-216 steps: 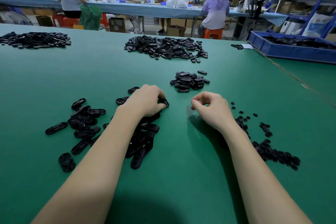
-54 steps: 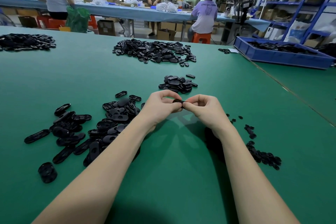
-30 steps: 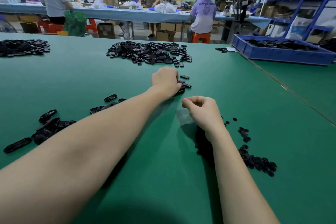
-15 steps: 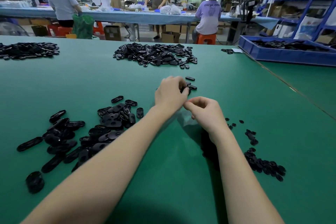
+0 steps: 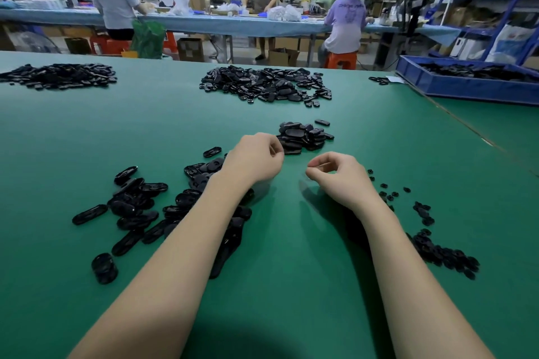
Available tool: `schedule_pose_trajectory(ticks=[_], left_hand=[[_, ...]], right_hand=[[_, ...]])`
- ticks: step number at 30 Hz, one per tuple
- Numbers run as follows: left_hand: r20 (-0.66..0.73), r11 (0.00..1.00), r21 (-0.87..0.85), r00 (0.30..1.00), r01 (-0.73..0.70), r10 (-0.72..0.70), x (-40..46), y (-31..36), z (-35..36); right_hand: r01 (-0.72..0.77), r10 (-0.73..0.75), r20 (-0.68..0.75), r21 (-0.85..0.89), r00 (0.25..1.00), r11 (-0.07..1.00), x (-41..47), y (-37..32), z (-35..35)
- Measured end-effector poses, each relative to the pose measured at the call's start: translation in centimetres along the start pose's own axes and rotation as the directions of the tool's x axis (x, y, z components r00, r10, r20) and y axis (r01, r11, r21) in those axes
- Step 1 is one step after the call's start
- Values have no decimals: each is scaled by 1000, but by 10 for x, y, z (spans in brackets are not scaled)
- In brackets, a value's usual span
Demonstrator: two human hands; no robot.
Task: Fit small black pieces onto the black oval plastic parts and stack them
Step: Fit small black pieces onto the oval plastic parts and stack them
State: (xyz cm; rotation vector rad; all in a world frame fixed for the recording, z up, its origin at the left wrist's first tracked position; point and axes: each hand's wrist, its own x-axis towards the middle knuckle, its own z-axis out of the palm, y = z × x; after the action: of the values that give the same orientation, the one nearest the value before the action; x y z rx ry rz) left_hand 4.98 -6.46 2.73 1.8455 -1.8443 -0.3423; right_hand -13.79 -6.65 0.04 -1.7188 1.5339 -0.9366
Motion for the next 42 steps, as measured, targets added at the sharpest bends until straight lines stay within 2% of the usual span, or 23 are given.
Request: schedule_pose_trajectory(ticks=[4, 6, 8, 12, 18, 21, 26, 30, 34, 37, 40, 42], left_hand=[[10, 985, 170, 999, 37, -39, -1, -6, -10], [83, 957, 290, 995, 25, -51, -3, -7, -10], [191, 954, 300, 981, -16, -44, -4, -7, -9], [320, 988, 130, 946, -88, 42, -6, -2, -8], [313, 988, -30, 937, -150, 152, -9, 1, 0], [255, 971, -125, 940, -202, 228, -12, 5, 4], [78, 937, -205, 950, -281, 302, -13, 10, 11], [35, 895, -401, 973, -196, 229, -13, 14, 15], [109, 782, -617, 974, -91, 199, -12, 19, 13], [125, 727, -686, 977, -40, 172, -12, 20, 12], [218, 616, -785, 960, 64, 178, -15, 22, 12], [224, 591, -805, 952, 59, 210, -16, 23, 12]], right_hand=[[15, -14, 20, -35, 1000, 999, -2, -2, 0], [14, -12, 28, -66, 1000, 998, -3, -3, 1], [16, -13, 29, -82, 1000, 996, -3, -3, 1], [16, -14, 32, -57, 999, 998, -4, -4, -1], [6, -6, 6, -32, 1000, 999, -3, -3, -8], [-3, 3, -4, -7, 1000, 1000, -2, -1, -11], [-26, 27, -44, 35, 999, 999, -3, 0, -20], [-65, 70, -43, 107, 997, 992, -3, -1, -30], [-82, 81, 13, 196, 997, 977, -5, -2, -35], [-88, 89, 8, 269, 996, 959, -5, -2, -38], [-91, 99, -4, 359, 995, 929, -4, -3, -40], [-104, 112, 0, 363, 994, 926, -4, -2, -42]])
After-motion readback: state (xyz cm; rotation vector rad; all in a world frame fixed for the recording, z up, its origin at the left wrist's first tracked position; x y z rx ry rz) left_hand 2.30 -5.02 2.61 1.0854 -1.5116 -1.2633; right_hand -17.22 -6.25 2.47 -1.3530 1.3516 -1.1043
